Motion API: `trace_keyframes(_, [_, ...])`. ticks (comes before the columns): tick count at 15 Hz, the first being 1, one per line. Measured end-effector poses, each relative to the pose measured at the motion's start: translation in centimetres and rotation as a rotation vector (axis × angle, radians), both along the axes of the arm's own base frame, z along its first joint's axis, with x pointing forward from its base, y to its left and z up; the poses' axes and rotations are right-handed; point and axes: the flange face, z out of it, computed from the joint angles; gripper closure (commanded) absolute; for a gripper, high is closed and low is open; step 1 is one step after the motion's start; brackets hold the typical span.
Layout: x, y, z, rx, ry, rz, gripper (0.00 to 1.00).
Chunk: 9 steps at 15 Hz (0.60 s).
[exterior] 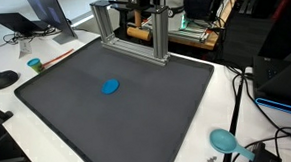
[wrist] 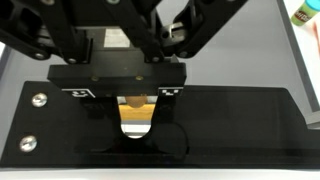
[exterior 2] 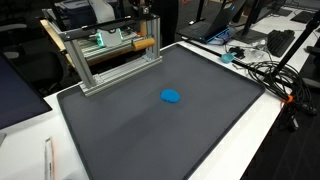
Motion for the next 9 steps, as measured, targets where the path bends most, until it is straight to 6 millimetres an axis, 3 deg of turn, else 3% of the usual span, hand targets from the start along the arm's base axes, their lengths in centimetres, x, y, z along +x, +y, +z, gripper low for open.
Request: trace_keyframes(9, [-1.1,-1.0,-1.1,0.046,0.013,-0.021,0.78])
